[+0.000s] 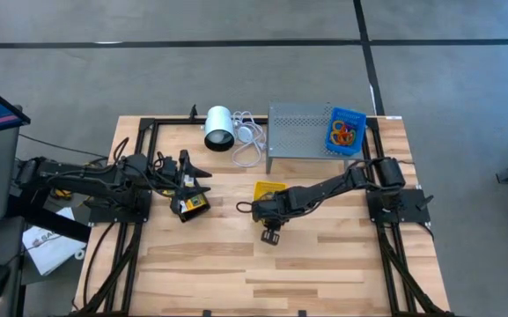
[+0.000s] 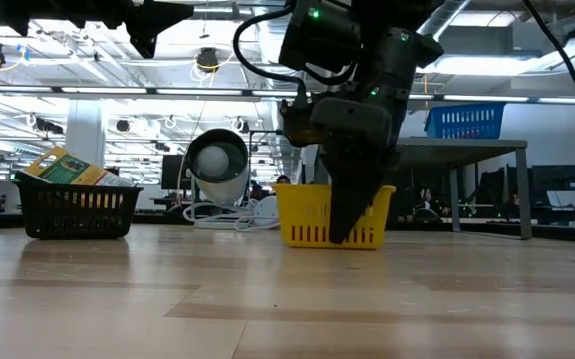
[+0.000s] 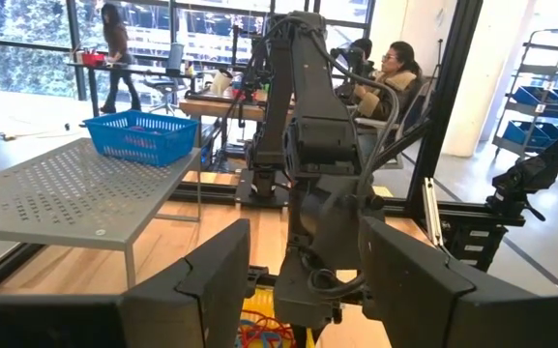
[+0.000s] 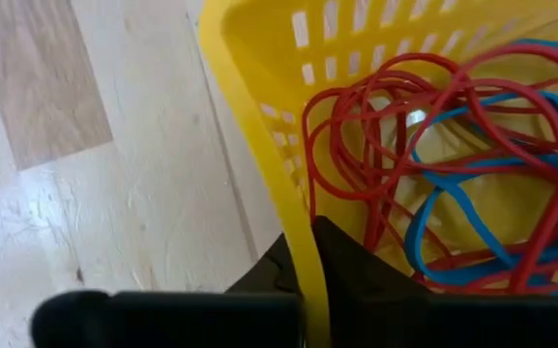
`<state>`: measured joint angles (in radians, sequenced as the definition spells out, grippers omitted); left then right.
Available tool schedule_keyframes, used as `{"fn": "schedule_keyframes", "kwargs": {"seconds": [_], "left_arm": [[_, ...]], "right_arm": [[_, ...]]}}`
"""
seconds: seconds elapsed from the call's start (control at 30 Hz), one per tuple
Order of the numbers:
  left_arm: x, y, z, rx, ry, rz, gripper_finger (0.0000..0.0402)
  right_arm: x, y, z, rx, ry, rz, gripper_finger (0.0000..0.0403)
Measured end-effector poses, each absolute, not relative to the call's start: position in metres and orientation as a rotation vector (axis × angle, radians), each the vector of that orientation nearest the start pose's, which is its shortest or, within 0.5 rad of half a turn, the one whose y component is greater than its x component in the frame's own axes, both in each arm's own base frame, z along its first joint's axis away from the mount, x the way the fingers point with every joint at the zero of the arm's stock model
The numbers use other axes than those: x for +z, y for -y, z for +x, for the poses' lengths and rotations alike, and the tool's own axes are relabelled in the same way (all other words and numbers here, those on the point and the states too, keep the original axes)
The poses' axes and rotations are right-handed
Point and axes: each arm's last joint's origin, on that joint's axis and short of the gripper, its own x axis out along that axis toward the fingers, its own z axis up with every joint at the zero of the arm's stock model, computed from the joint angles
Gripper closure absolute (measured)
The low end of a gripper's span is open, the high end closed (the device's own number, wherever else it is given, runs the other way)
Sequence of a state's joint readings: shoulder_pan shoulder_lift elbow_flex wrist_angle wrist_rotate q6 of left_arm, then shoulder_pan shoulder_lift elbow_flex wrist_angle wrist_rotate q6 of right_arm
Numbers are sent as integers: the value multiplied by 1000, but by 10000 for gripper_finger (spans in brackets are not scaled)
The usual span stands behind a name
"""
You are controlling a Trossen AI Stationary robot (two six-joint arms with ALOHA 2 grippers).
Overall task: Pick & Place Office Desk Supplies
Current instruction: Put the yellow basket filled with rubber bands on the shelf
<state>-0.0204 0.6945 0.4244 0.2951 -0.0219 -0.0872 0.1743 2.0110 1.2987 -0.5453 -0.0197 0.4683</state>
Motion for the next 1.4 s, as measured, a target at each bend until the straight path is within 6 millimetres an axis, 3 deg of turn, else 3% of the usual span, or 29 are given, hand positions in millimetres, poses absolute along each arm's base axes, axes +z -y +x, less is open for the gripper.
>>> {"fn": "schedule_keyframes", "kwargs": {"seconds": [0.2, 0.83, 1.4], "left_arm": [[267, 3, 166, 0, 25, -87, 211], [267, 3, 166, 0, 25, -87, 211], [267, 3, 166, 1, 25, -87, 211]], "right_arm": [[142, -78, 381, -109, -1298, 303, 402], [193, -119, 384, -45, -1339, 215, 403], [233, -137, 382, -89, -1329, 155, 403]]}}
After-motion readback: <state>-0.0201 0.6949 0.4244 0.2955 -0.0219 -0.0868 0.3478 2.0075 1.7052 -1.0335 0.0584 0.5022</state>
